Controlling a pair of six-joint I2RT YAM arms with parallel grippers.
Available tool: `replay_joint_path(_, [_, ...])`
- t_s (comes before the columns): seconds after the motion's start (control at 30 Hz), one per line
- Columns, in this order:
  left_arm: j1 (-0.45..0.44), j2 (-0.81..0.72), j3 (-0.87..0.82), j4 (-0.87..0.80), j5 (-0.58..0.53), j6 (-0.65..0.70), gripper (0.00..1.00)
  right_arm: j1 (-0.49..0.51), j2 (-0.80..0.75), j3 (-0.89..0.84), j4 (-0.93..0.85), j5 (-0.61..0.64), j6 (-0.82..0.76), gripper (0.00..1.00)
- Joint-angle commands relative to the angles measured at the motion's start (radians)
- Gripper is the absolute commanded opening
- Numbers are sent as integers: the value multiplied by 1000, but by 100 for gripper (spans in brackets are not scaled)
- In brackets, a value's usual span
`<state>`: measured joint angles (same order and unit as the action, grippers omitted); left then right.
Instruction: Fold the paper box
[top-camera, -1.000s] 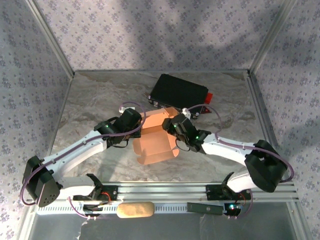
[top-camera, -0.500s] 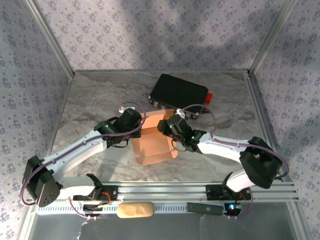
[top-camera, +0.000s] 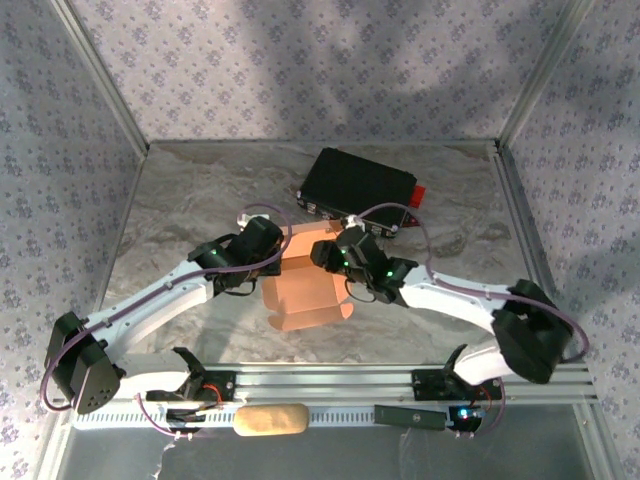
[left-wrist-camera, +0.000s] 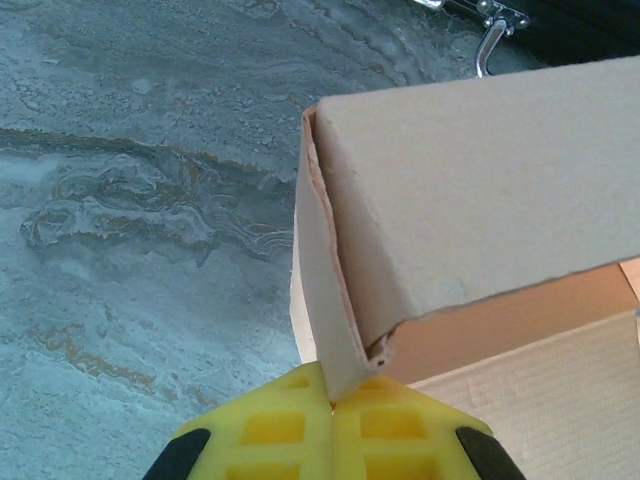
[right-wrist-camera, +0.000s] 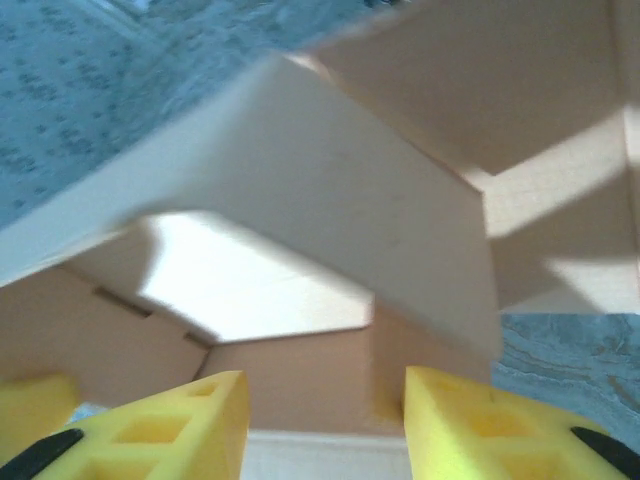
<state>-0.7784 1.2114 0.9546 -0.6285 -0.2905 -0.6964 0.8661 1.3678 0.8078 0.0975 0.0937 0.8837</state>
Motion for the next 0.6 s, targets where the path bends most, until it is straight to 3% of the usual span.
replay_joint_path(0.0, [31,-42,23,-18,16,26,0,-47,-108,62,-77,-173,-203,48])
replay_joint_path(0.13, [100,-96,-15,21,131,63,0,-196,-226,33,-106,-456,-321,50])
replay_joint_path(0.27, [201,-140,-34,63,343,144,0,-454,-365,-47,-5,-700,-239,51])
replay_joint_path(0.37, [253,-132,5,28,465,232,0,-599,-331,-24,24,-887,-212,43])
replay_joint_path(0.47, [309,-103,40,5,619,299,0,-647,-265,7,41,-1010,-233,38])
replay_joint_path(0.57, [374,-66,57,1,767,347,0,-646,-212,19,84,-1096,-247,38])
